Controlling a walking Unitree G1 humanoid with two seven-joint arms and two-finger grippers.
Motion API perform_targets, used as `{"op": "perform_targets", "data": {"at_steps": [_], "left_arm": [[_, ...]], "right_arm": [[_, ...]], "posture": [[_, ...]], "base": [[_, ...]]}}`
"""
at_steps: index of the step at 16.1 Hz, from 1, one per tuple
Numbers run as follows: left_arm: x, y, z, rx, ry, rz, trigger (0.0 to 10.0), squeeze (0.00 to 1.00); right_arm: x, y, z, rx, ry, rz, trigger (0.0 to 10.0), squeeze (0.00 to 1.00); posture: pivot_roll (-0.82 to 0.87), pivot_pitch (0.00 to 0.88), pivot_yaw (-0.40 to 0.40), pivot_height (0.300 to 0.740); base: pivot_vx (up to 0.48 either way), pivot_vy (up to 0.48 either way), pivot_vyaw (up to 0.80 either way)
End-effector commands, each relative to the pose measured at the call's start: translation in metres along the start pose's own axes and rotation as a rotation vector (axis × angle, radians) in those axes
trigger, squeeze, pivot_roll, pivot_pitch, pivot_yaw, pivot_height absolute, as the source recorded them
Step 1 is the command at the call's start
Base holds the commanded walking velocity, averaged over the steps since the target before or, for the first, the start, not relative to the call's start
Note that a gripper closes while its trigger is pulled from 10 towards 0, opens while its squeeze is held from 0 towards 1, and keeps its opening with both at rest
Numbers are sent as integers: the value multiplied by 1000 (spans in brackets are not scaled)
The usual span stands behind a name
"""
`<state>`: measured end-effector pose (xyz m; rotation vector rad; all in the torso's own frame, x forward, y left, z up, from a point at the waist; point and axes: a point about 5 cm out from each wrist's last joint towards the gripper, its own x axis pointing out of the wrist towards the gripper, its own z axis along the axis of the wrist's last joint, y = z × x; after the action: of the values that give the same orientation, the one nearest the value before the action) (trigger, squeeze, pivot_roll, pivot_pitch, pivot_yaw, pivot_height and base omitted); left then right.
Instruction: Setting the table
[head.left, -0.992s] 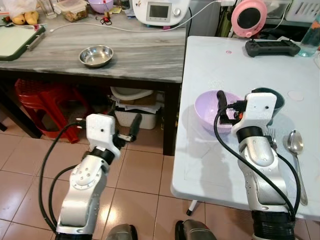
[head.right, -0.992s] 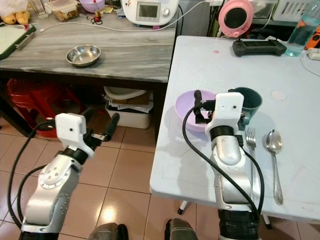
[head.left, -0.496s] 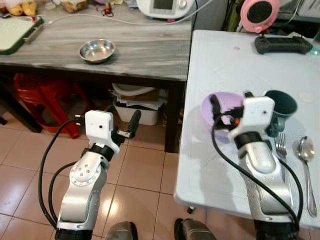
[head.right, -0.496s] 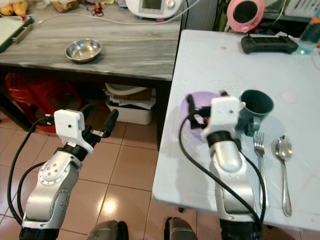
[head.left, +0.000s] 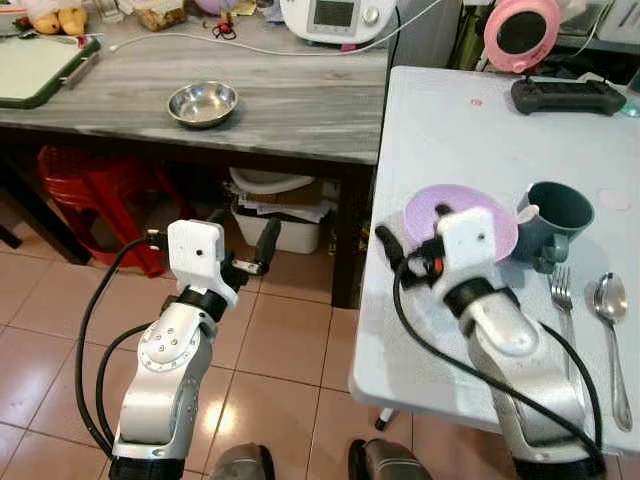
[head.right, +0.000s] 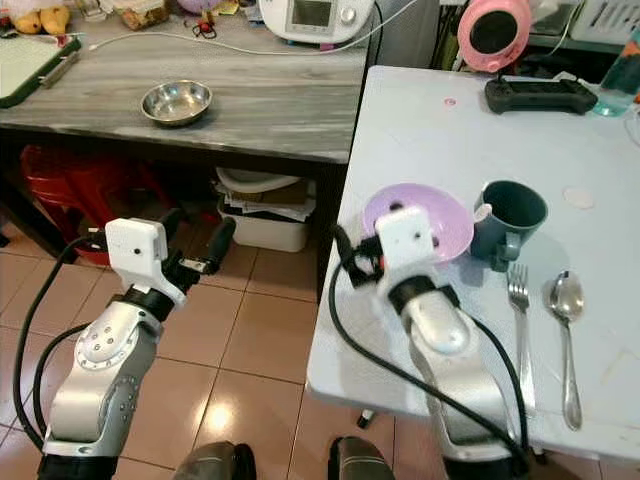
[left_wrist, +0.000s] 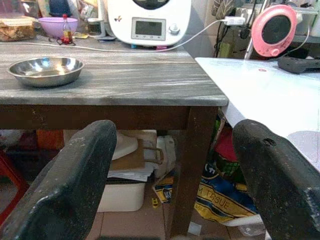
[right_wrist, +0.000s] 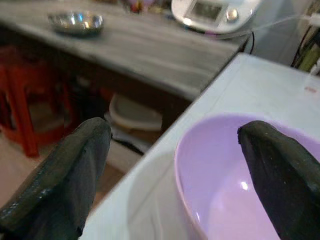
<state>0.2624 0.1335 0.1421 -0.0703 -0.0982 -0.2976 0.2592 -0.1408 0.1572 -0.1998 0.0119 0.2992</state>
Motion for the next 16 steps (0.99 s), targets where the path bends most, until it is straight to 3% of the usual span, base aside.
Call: {"op": "perform_targets", "data": {"at_steps": [1, 5, 6, 7, 8, 16], "left_arm": [[-1, 2, -4, -3, 19, 5, 10000, 0], [0, -1, -5, -8, 25, -7, 10000, 0], [0, -1, -6, -10, 29, -10, 10000, 0], [-1, -1, -6, -11, 30, -10, 10000, 0], [-2, -2, -6, -14, 33, -13, 10000, 0], [-3, -5, -7, -28, 38, -43, 10000, 0]], "right_arm": [[-4, 2, 1, -9, 15, 33, 10000, 0], [-3, -1, -1, -15, 71, 116, 10000, 0], [-2, -2, -2, -30, 104, 160, 5137, 0], [-1, -3, -3, -33, 122, 166, 1098, 0], [-1, -6, -3, -59, 137, 186, 0, 0], [0, -25, -10, -105, 312, 259, 0, 0]], "posture": [[-44, 97, 30, 740], [-53, 99, 31, 740], [-53, 100, 31, 740], [-51, 101, 31, 740], [-48, 103, 29, 740], [-48, 110, 31, 740]], "base": [[0, 0, 0], [0, 0, 0], [0, 0, 0], [0, 0, 0], [0, 0, 0], [0, 0, 0]]}}
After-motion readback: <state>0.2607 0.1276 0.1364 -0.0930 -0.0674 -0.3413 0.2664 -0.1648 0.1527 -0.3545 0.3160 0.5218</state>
